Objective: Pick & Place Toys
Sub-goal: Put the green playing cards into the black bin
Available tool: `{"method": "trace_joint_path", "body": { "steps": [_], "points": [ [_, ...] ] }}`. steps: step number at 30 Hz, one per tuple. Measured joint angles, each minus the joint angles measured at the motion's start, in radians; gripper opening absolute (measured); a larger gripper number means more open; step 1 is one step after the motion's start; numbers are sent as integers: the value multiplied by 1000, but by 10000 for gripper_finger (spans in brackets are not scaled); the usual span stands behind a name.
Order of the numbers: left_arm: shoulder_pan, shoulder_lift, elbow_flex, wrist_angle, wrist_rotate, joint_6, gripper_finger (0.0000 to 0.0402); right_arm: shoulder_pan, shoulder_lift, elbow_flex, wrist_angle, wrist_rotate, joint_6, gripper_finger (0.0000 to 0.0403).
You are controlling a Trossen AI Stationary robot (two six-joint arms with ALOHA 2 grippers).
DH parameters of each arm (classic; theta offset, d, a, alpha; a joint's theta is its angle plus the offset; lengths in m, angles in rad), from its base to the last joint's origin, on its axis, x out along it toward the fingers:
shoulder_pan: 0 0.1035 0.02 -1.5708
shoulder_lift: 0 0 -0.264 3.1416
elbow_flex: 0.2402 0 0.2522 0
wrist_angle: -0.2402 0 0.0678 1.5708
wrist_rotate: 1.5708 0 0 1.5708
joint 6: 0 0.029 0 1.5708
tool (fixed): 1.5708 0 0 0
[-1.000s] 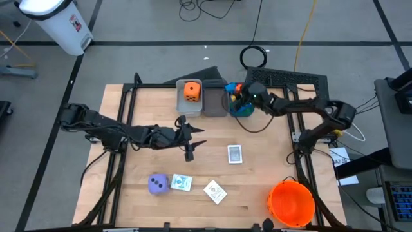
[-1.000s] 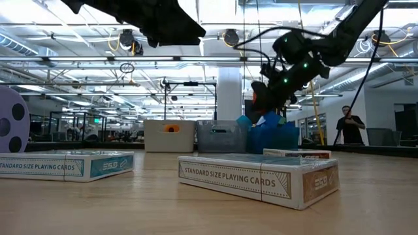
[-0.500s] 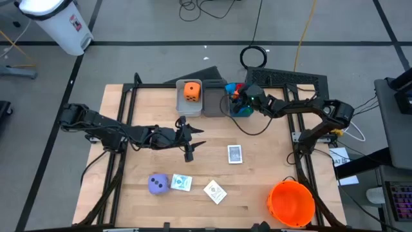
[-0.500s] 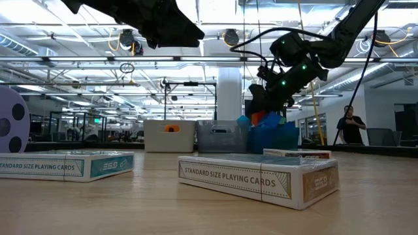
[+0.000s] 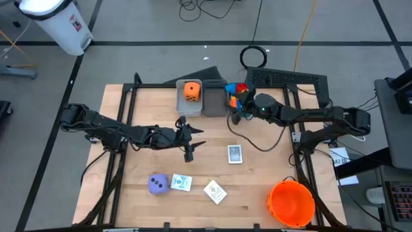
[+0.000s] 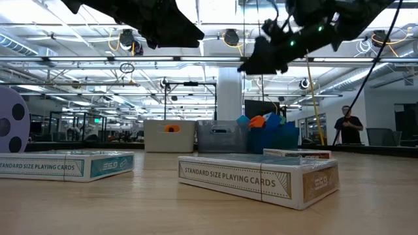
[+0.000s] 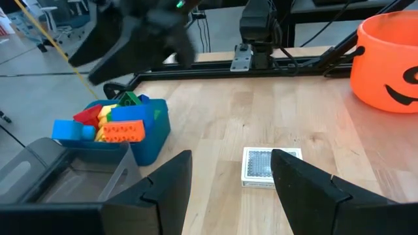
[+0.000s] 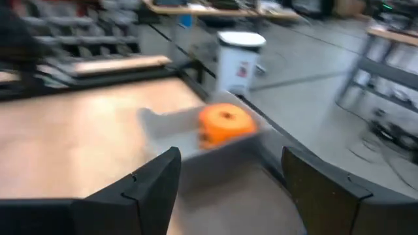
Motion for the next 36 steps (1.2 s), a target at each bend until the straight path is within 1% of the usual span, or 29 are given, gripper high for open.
{"method": "trace_joint_path", "body": {
  "steps": [2,7,11,14,19,21,23,26,32,36],
  "points": [
    [0,0,0,-1,0,0,214,47,-20,0,1,-12,0,256],
    [0,0,0,-2,0,-2,214,171,-21,0,-24,-142,0,256],
    [0,0,0,-3,0,-5,214,286,22,0,-120,-156,-38,261],
    [0,0,0,-4,0,-24,214,357,76,0,-196,-155,-45,279],
    [0,0,0,-18,0,-43,214,450,192,-1,-237,-156,-17,329],
    [0,0,0,-19,0,-44,214,476,227,-1,-238,-167,4,346],
    [0,0,0,-19,0,-45,214,495,253,0,-249,-214,32,357],
    [0,0,0,-23,0,-45,214,518,259,-1,-307,-288,109,360],
    [0,0,0,-24,0,-45,214,550,242,3,-512,-288,266,348],
    [0,0,0,-24,0,-52,214,549,239,6,-636,-272,308,339]
  ]
}}
